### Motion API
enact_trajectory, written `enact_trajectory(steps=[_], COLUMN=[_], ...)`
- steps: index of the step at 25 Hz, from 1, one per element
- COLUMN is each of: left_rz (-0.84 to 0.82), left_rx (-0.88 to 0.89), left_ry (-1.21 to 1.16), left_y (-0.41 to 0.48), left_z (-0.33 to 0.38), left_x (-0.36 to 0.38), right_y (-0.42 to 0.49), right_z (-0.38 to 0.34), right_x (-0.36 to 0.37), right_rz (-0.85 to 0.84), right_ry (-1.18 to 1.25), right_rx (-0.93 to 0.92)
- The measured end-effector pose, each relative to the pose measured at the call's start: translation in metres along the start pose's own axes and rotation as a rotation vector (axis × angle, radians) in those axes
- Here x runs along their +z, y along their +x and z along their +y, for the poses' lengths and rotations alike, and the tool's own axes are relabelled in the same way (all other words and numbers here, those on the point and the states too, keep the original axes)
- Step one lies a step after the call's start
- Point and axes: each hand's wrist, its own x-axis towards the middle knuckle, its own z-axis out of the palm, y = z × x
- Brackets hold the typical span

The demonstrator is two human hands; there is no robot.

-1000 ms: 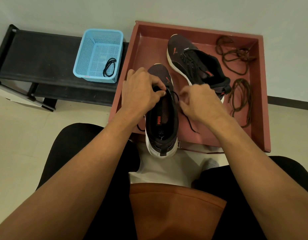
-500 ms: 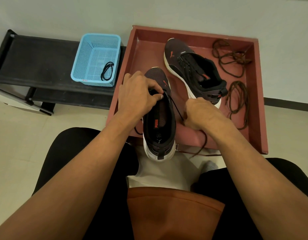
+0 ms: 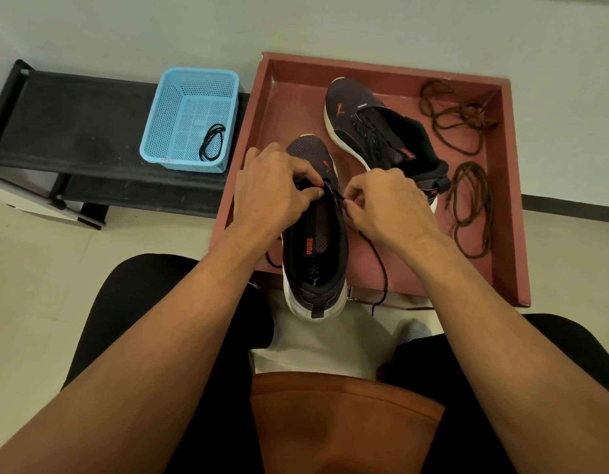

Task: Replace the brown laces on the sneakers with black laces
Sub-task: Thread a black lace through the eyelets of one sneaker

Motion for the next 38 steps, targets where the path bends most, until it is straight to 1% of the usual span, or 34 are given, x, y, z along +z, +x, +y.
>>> enact_trajectory(steps=[2, 3, 5, 9, 11, 12, 14, 16, 17, 18, 19, 21, 22, 24, 27, 30, 32, 34, 35, 36, 37, 38], left_rz=[-0.009, -0.014, -0.031, -0.072, -0.054, -0.039, -0.035, -0.060, -0.052, -0.032, -0.006, 0.032, 0.031, 0.009, -0.006, -0.024, -0.112, -0.288, -0.359, -0.388, -0.364, -0.297], left_rx=[-0.010, -0.014, -0.012, 0.000, 0.001, 0.028, 0.157, 0.280, 0.293, 0.277, 0.226, 0.072, 0.010, -0.051, -0.074, -0.048, 0.001, 0.067, 0.071, 0.041, -0.022, -0.109], left_ry=[0.002, 0.000, -0.029, -0.141, -0.240, -0.292, -0.372, -0.404, -0.409, -0.421, -0.446, -0.540, -0.583, -0.614, -0.616, -0.563, -0.497, -0.520, -0.573, -0.651, -0.732, -0.791], left_y=[-0.002, -0.002, 0.000, 0.003, 0.004, 0.005, 0.004, 0.001, 0.002, 0.003, 0.005, 0.009, 0.011, 0.010, 0.007, 0.004, 0.000, -0.004, -0.005, -0.005, -0.003, -0.001], left_z=[0.002, 0.002, 0.001, 0.000, 0.002, 0.003, 0.007, 0.013, 0.014, 0.013, 0.010, 0.005, 0.003, 0.002, 0.004, 0.007, 0.010, 0.014, 0.014, 0.012, 0.007, 0.002], left_x=[0.000, -0.001, -0.002, -0.003, -0.003, -0.003, -0.001, -0.003, -0.004, -0.004, -0.004, -0.004, -0.005, -0.006, -0.006, -0.009, -0.014, -0.025, -0.030, -0.035, -0.036, -0.036], right_y=[0.000, 0.001, 0.001, 0.000, -0.003, -0.005, -0.006, -0.004, -0.002, -0.002, -0.001, 0.000, 0.001, 0.002, 0.002, 0.001, 0.001, 0.003, 0.004, 0.005, 0.006, 0.006], right_z=[0.005, 0.007, 0.008, 0.006, 0.001, -0.001, -0.003, -0.002, -0.001, -0.001, 0.000, 0.002, 0.004, 0.007, 0.015, 0.019, 0.021, 0.022, 0.021, 0.020, 0.017, 0.014], right_x=[0.004, 0.005, 0.001, -0.018, -0.029, -0.032, -0.035, -0.034, -0.034, -0.035, -0.037, -0.039, -0.041, -0.046, -0.055, -0.059, -0.060, -0.057, -0.055, -0.051, -0.047, -0.042], right_rz=[-0.088, -0.113, -0.104, -0.007, 0.059, 0.091, 0.122, 0.122, 0.121, 0.129, 0.149, 0.206, 0.240, 0.315, 0.394, 0.454, 0.445, 0.393, 0.361, 0.331, 0.297, 0.257], right_ry=[-0.079, -0.078, -0.025, 0.246, 0.410, 0.488, 0.603, 0.689, 0.729, 0.771, 0.816, 0.925, 0.980, 1.102, 1.346, 1.526, 1.644, 1.652, 1.579, 1.455, 1.307, 1.167], right_rx=[0.050, 0.068, 0.088, 0.094, 0.049, 0.017, -0.054, -0.081, -0.080, -0.076, -0.067, -0.035, -0.016, 0.032, 0.111, 0.123, 0.097, 0.071, 0.056, 0.039, 0.015, -0.017])
